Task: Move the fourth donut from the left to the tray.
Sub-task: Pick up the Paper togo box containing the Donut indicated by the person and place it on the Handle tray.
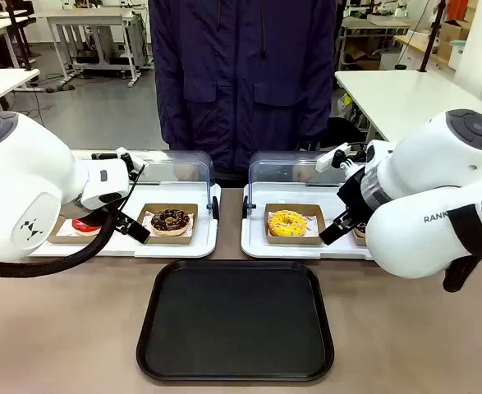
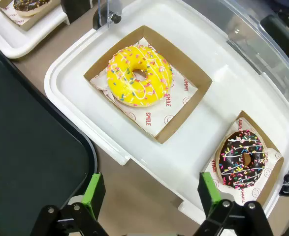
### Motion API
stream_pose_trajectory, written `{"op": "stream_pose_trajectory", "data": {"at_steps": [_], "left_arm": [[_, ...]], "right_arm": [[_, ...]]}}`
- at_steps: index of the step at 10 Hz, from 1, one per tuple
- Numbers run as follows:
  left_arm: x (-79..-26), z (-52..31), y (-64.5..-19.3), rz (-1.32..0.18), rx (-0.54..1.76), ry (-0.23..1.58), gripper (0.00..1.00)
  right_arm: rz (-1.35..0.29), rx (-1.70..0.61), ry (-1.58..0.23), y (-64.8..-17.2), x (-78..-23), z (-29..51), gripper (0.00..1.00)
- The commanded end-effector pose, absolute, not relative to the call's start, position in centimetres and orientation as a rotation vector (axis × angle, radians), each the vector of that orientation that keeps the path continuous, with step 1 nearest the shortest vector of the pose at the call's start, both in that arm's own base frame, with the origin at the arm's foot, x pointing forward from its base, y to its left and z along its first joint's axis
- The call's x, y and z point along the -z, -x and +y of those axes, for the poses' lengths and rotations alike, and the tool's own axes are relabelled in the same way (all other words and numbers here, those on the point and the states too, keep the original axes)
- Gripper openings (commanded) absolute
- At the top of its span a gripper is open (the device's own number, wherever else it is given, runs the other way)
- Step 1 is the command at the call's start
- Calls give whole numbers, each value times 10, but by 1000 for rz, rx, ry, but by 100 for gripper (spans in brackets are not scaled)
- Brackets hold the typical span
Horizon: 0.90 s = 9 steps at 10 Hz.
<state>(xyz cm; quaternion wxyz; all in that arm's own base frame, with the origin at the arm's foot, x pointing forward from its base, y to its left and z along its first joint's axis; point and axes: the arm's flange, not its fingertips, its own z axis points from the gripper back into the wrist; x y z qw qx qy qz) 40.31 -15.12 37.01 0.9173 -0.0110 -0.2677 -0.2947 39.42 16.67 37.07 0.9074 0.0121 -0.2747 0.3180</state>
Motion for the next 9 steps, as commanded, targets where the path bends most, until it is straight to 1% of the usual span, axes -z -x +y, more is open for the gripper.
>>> {"op": "stream_pose_trajectory", "data": {"at_steps": [1,9], "left_arm": [[-370,-151,-403,-551,606,23,100],[-370,-151,-403,-551,606,23,100]], "right_arm": [[-567,-656,-25,-394,-371,167,100],[-567,-656,-25,-394,-371,167,100]]}}
